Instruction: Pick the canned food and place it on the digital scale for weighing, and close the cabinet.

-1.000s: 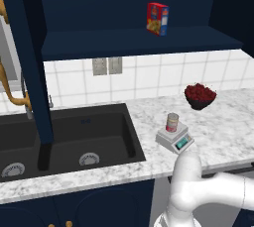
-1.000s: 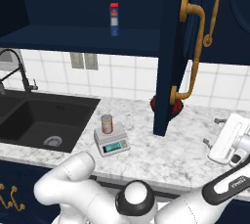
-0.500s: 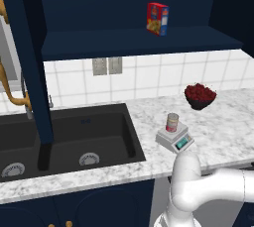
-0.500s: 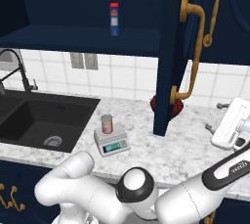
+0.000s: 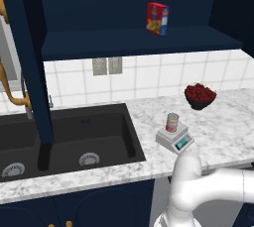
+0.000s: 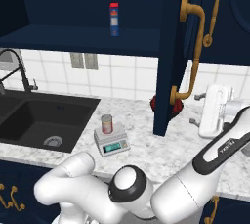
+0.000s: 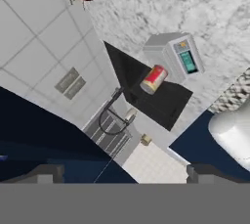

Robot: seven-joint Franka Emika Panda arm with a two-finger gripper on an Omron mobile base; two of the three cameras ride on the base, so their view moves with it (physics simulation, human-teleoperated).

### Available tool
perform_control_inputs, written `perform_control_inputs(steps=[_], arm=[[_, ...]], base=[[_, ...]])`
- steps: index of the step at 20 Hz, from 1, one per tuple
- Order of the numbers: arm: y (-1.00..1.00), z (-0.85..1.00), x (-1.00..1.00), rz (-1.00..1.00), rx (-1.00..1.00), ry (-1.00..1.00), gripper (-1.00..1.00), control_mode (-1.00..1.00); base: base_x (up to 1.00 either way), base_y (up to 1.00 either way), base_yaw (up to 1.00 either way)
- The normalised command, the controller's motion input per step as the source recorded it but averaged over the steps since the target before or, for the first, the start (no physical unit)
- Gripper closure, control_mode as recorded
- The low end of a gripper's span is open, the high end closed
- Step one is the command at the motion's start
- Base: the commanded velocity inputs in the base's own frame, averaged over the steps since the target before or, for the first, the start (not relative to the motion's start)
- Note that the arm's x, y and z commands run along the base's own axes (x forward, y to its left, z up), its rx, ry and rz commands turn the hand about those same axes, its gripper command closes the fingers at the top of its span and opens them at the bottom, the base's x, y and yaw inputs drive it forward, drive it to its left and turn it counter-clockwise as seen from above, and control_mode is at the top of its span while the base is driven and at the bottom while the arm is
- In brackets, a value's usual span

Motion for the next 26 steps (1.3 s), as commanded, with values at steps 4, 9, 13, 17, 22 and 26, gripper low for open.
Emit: perform_control_inputs(steps=[4,9,13,17,22,26], arm=[[0.78,0.40,-0.04,0.00,-0.12,-0.01,-1.00,-1.00],[0.79,0.29,0.00,0.00,-0.15,-0.01,-1.00,-1.00],[0.75,0.48,0.00,-0.02,-0.16,-0.05,-1.00,-1.00],[0.77,0.47,0.00,-0.02,-0.16,-0.06,-1.00,-1.00],[0.83,0.32,0.01,-0.01,-0.14,-0.03,-1.00,-1.00],[0.91,0.14,0.27,-0.06,-0.14,0.00,-1.00,-1.00]], base=[[0.00,0.00,0.00],[0.00,0.00,0.00],[0.00,0.00,0.00],[0.00,0.00,0.00],[0.00,0.00,0.00],[0.00,0.00,0.00]])
